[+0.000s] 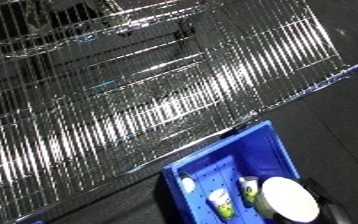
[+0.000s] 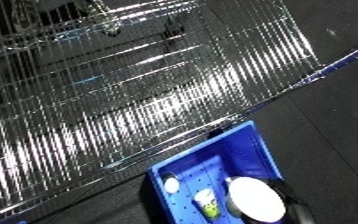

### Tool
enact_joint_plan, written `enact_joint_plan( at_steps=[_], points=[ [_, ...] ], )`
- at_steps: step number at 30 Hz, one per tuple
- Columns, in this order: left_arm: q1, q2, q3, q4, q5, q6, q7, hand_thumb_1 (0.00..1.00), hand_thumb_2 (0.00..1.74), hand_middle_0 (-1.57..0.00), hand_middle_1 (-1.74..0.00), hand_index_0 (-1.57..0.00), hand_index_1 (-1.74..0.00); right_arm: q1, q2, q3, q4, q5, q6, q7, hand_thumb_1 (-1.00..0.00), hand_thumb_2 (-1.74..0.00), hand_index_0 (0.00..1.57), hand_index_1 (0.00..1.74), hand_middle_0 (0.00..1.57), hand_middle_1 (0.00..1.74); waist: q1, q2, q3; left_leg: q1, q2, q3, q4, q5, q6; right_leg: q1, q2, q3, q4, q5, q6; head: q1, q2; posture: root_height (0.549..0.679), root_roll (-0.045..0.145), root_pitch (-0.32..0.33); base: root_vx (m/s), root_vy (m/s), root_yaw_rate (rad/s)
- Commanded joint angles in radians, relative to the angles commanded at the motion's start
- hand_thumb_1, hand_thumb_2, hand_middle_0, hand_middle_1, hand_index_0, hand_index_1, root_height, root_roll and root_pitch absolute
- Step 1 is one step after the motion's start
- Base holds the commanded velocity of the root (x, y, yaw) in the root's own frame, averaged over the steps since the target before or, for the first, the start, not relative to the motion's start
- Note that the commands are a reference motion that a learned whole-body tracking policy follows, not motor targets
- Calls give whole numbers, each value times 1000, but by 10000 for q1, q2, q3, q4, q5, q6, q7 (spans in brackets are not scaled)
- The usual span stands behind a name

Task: Pick up the object and place it into the box

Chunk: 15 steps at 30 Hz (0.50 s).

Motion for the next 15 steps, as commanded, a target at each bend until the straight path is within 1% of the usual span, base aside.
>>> enact_joint_plan(
  at_steps=[3, 7, 11, 14, 15],
  points=[
    [-91, -8, -165, 176, -34, -13, -68, 0, 0, 0, 0, 0, 0, -286, -34, -45, 1131, 181, 150, 393, -550, -957, 864, 957, 864, 957, 82, 96, 0, 89, -63, -56, -12, 26, 13, 108, -24, -8, -19, 1, -19, 362, -291, 649, 85, 68, 10, 6, 34],
    [-193, 14, -272, 367, -59, 14, -175, 0, 0, 0, 0, 0, 0, -672, -63, -57, 2413, 371, 81, 804, -350, -609, 549, 609, 549, 609, 154, 171, 0, 188, -128, -98, -24, 7, 30, 205, -43, -9, -21, 7, -21, 552, -565, 649, 86, 58, 6, 4, 41],
    [-255, 46, -292, 437, -52, 71, -271, 0, 0, 0, 0, 0, 0, -816, -17, -78, 3078, 463, 59, 1085, -150, -261, 235, 261, 235, 261, 177, 193, 0, 279, -171, -119, -71, 0, 45, 280, -25, 0, -45, 25, -12, 600, -738, 650, 86, 52, 3, 4, 25],
    [-314, 58, -307, 495, -25, 77, -330, 0, 0, 0, 0, 0, 0, -828, 54, -94, 3366, 521, -48, 1314, 0, 0, 0, 0, 0, 0, 206, 182, 0, 341, -192, -140, -104, -11, 61, 353, -13, -8, -70, 39, -2, 583, -866, 650, 86, 47, -1, -4, 29],
    [-334, 68, -316, 516, -18, 78, -348, 0, 0, 0, 0, 0, 0, -830, 77, -94, 3428, 540, -91, 1384, 0, 0, 0, 0, 0, 0, 217, 174, 0, 359, -195, -146, -109, -16, 65, 377, -13, -12, -76, 46, 5, 582, -872, 650, 85, 46, -1, -12, 35]
  ],
)
